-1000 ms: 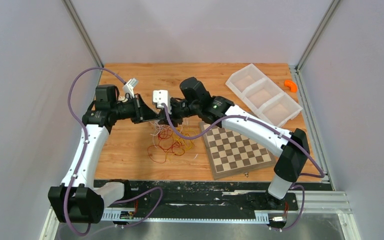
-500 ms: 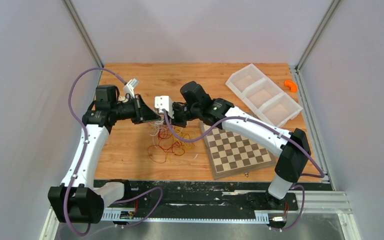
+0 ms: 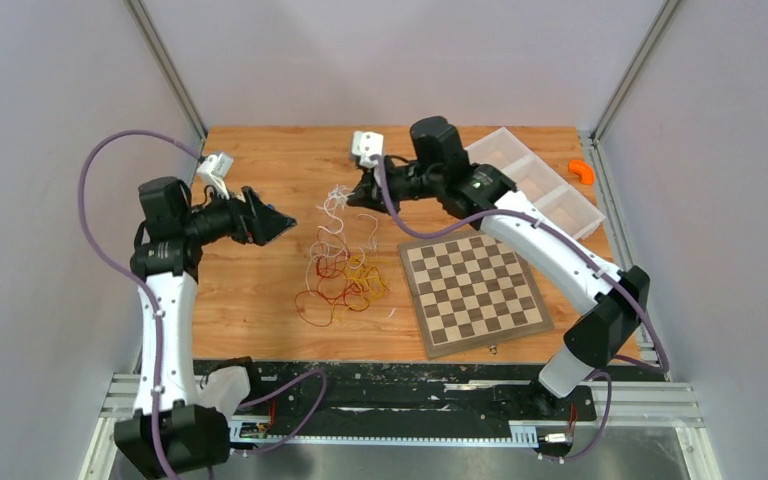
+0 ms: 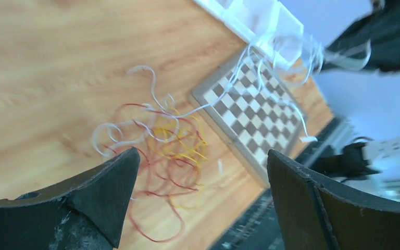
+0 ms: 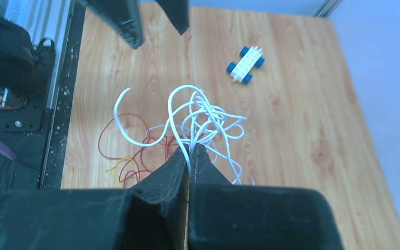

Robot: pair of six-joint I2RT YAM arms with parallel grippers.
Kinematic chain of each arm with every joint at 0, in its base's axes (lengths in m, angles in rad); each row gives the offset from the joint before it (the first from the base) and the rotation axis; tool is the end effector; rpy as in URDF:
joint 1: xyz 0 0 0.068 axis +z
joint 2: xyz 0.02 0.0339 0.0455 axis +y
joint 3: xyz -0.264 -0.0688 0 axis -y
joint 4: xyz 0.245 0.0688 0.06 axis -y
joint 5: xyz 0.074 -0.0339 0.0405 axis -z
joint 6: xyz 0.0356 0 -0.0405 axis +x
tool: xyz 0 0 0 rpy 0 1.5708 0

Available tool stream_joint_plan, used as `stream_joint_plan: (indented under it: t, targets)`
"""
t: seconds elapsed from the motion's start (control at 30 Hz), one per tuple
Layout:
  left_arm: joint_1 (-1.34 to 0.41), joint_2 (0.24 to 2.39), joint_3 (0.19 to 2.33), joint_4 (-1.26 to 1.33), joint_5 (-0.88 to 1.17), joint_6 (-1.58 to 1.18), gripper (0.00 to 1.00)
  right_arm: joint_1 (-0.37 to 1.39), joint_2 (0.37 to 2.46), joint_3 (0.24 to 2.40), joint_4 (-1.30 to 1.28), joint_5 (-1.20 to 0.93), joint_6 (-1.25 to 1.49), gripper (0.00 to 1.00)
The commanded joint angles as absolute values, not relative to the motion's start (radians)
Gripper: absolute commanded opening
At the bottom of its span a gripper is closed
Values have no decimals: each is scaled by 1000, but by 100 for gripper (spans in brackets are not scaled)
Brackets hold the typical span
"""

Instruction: Untangle the cables

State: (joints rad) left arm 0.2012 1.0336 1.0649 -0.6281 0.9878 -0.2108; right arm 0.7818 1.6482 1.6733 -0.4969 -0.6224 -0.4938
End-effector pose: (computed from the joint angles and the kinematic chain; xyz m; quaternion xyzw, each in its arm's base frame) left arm 0.2071 0.0119 0.3554 0.0580 0.8071 -0.4209 0.4100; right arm 0.2519 0.2793 0.3961 -0.6119 0.5570 0.3298 0.4546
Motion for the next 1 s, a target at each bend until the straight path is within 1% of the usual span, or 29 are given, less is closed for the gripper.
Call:
stream_joint_plan:
  t: [0.0,0.07,0.1,0.13,0.17,0.27,0.37,0.43,0.57,0.67,0.8,0.97]
  targets:
    - [235,885,1000,-479,1050,49,100,767,1574,1766,-480,-748,-439,0]
    - [229,855,943,-416,1116,99,100,767,1575,1790,-480,-766,-426,0]
    - [205,838,914,-390,1115,100,100,767,1576,1803,-479,-774,-418,0]
    - [188,827,900,-348,1094,102,100,768,1580,1822,-480,-783,-406,0]
    - [99,820,899,-310,1042,155,100,767,1583,1845,-479,-800,-391,0]
    - [18,831,911,-257,966,199,100,767,1588,1875,-479,-809,-365,0]
    - [-49,892,988,-293,975,175,100,766,1590,1886,-479,-803,-351,0]
    - [-59,887,1008,-312,976,137,100,768,1585,1875,-481,-794,-356,0]
    - [-61,760,975,-319,956,96,100,768,1577,1835,-477,-768,-363,0]
    - [-61,682,959,-346,947,24,100,768,1584,1819,-475,-767,-351,0]
    - [-61,676,951,-348,976,-133,97,768,1594,1801,-464,-757,-334,0]
    - [-61,706,920,-199,976,-367,93,767,1596,1779,-450,-753,-314,0]
